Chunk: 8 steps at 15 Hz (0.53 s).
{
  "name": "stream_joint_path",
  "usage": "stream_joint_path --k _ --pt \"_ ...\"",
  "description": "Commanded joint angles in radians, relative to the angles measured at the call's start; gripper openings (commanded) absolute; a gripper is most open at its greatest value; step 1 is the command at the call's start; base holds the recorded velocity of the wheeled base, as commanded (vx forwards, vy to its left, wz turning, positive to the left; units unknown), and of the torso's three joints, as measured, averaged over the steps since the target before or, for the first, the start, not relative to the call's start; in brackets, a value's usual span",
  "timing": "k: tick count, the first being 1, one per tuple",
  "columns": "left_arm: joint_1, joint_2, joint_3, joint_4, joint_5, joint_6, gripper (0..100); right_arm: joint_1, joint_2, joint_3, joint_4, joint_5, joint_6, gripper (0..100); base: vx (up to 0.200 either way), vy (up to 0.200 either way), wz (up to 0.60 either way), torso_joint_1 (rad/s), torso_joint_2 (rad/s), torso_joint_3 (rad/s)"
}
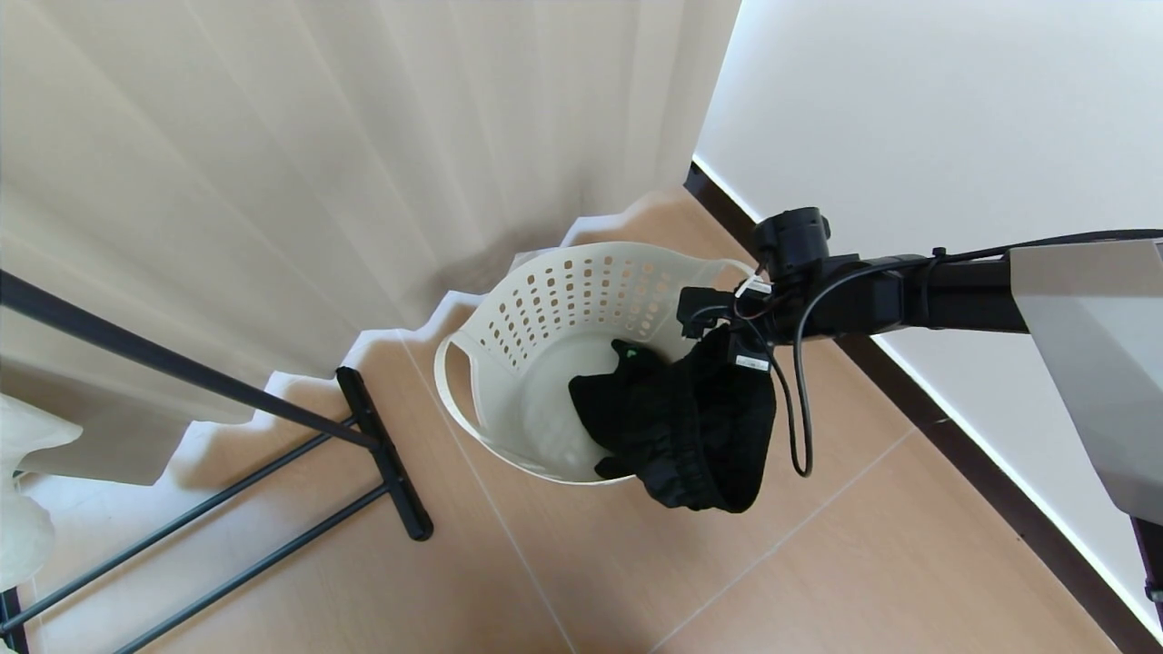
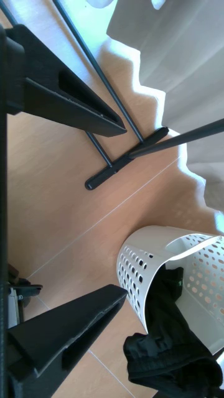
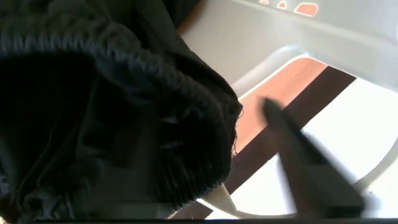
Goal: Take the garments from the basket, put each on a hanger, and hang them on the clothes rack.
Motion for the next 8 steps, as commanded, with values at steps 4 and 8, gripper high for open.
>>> stream_joint_path --k 4,8 --pt "0.000 0.001 0.000 -0.001 0.000 0.000 100 0.008 -0.029 0.019 0.000 -0.002 0.007 0 0.000 0.000 0.00 0.000 0.00 0.000" --pt "0.000 0.001 0.000 -0.001 -0.001 0.001 100 0.091 -0.167 0.124 0.000 -0.063 0.202 0 0.000 0.000 0.00 0.000 0.00 0.000"
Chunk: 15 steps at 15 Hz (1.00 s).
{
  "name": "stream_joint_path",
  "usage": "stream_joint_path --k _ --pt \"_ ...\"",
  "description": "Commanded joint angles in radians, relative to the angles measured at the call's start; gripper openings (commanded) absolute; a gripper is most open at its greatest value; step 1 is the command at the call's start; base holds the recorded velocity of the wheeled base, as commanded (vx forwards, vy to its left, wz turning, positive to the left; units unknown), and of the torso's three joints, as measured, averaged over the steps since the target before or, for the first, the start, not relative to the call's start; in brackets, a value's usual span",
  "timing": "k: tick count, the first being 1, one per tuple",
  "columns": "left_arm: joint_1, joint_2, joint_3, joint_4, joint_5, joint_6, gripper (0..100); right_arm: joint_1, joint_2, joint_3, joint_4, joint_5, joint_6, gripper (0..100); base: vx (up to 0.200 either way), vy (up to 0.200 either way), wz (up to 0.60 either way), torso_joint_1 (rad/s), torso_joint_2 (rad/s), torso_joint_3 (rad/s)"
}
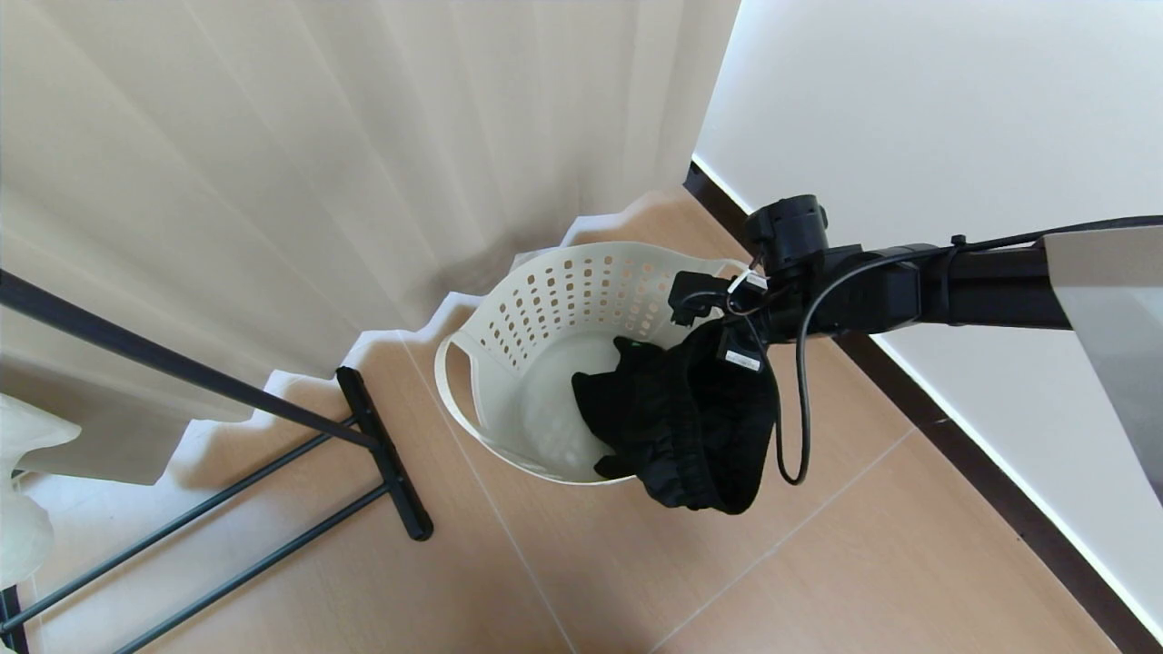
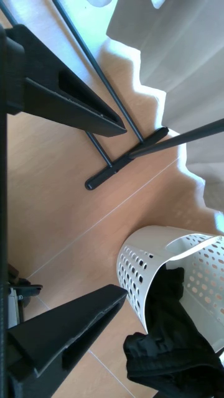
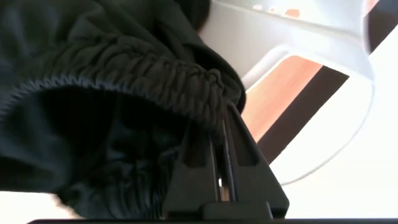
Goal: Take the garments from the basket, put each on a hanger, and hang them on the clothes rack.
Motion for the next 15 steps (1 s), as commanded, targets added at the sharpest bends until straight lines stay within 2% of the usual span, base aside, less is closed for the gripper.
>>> stream_joint_path --k 1,4,6,8,10,11,13,15 --pt "0.000 0.001 0.000 0.000 0.000 0.000 100 0.052 -0.175 0.143 -0.007 -0.009 0.085 0 0.000 0.000 0.00 0.000 0.00 0.000" --pt "0.000 0.001 0.000 0.000 -0.001 0.000 100 0.097 -0.394 0.357 -0.030 -0.003 0.148 0 0.000 0.000 0.00 0.000 0.00 0.000" --pt "0.000 0.001 0.000 0.000 -0.001 0.000 100 0.122 -0.505 0.474 -0.099 0.002 0.172 0 0.000 0.000 0.00 0.000 0.00 0.000" --pt "0.000 0.001 0.000 0.000 -0.001 0.000 100 0.171 -0.664 0.681 -0.274 0.005 0.238 0 0.000 0.000 0.00 0.000 0.00 0.000" --pt "0.000 0.001 0.000 0.001 -0.001 0.000 100 0.226 -0.741 0.854 -0.430 0.002 0.304 0 0.000 0.000 0.00 0.000 0.00 0.000" --pt "0.000 0.001 0.000 0.001 -0.001 0.000 100 0.227 -0.764 0.942 -0.531 0.003 0.321 0 0.000 0.000 0.00 0.000 0.00 0.000" --pt "0.000 0.001 0.000 0.001 0.000 -0.006 100 0.226 -0.778 1.065 -0.726 0.038 0.323 0 0.000 0.000 0.00 0.000 0.00 0.000" --pt "0.000 0.001 0.000 0.001 0.000 -0.009 100 0.223 -0.775 1.149 -0.830 0.051 0.323 0 0.000 0.000 0.00 0.004 0.00 0.043"
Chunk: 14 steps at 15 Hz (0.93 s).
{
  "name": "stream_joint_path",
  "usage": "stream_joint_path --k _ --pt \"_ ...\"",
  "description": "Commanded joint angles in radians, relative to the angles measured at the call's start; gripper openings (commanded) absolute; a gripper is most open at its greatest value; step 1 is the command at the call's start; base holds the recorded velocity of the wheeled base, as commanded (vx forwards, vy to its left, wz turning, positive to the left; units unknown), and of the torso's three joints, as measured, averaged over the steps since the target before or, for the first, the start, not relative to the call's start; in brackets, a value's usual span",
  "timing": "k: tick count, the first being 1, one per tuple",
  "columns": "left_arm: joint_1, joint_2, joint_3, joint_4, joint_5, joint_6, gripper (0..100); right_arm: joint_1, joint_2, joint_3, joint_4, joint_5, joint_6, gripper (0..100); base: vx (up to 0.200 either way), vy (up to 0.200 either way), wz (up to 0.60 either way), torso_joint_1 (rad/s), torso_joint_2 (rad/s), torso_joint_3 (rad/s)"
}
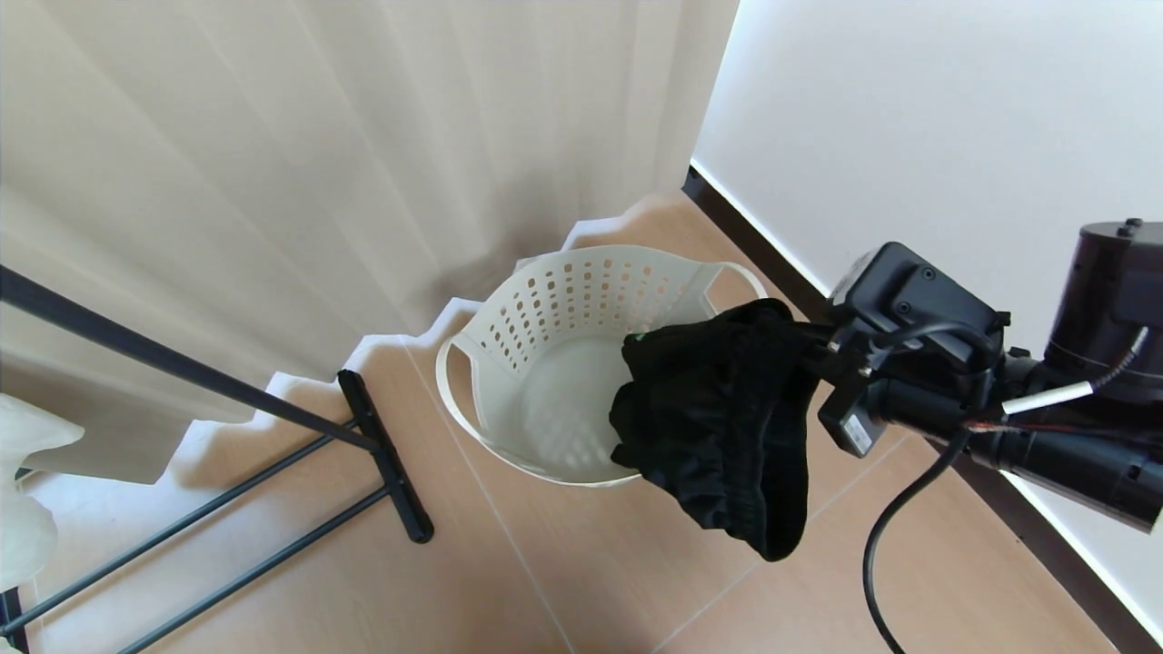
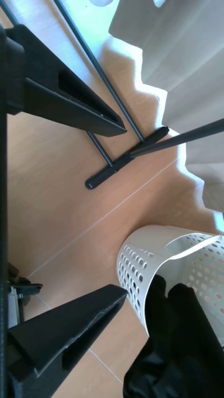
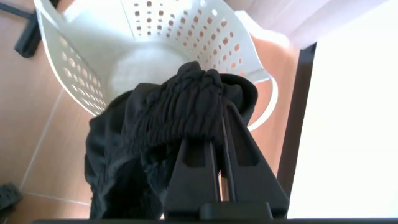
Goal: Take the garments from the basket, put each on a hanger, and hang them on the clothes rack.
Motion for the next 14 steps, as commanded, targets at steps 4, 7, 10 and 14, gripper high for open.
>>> stream_joint_path --k 4,7,10,14 --pt "0.000 0.001 0.000 0.000 0.001 0.001 100 -0.051 -0.022 0.113 -0.068 0.014 0.002 0 0.000 0.000 0.00 0.005 0.00 0.172" --pt "0.000 0.001 0.000 0.000 0.001 0.001 100 -0.069 -0.003 0.100 -0.068 0.023 -0.001 0 0.000 0.000 0.00 0.001 0.00 0.203" --pt "0.000 0.001 0.000 0.000 0.001 0.001 100 -0.082 -0.001 0.097 -0.068 0.022 -0.001 0 0.000 0.000 0.00 0.001 0.00 0.180" --pt "0.000 0.001 0.000 0.000 0.001 0.001 100 -0.095 0.004 0.083 -0.068 0.023 -0.001 0 0.000 0.000 0.00 0.052 -0.31 -0.167"
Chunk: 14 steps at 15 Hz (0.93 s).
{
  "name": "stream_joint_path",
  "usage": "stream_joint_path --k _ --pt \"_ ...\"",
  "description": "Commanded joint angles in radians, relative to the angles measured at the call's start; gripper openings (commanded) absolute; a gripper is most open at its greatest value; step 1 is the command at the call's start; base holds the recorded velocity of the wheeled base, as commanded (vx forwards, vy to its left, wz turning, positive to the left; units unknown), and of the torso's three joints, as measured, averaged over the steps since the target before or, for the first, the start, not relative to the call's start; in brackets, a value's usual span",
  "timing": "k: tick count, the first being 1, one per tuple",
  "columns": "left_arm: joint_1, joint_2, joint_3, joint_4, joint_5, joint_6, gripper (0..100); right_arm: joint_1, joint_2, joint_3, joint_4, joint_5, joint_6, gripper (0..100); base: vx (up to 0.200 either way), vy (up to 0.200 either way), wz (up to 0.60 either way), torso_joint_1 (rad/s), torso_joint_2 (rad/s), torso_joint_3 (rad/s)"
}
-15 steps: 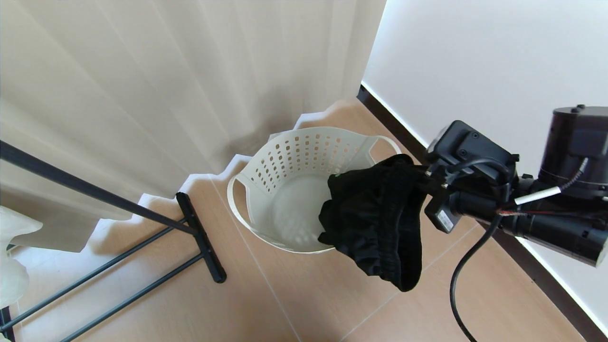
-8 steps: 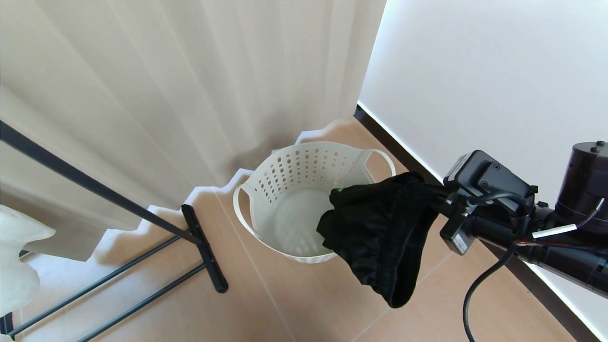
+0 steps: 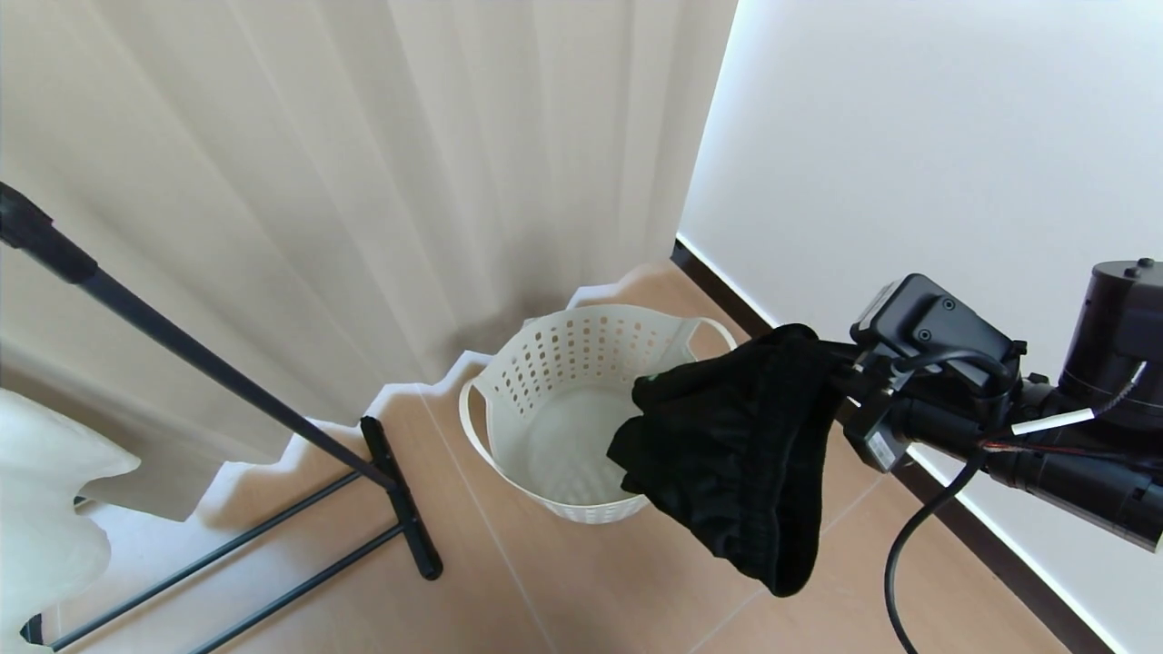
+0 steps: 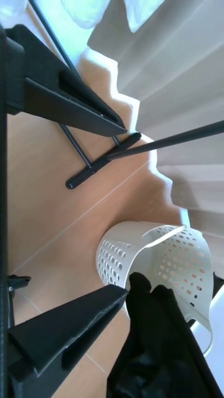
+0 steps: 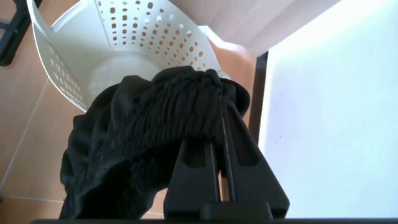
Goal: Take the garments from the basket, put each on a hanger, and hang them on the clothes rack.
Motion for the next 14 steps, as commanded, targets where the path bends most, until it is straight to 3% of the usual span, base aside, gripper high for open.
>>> stream_joint_path --k 1,14 --pt "0.000 0.001 0.000 -0.001 0.000 0.000 100 -0.004 0.006 -0.011 0.000 0.001 -0.001 0 0.000 0.000 0.00 0.090 -0.45 -0.168" --pt "0.000 0.001 0.000 -0.001 0.000 -0.006 100 -0.006 -0.002 0.023 -0.002 -0.001 -0.001 0 0.000 0.000 0.00 0.157 -0.49 -0.139"
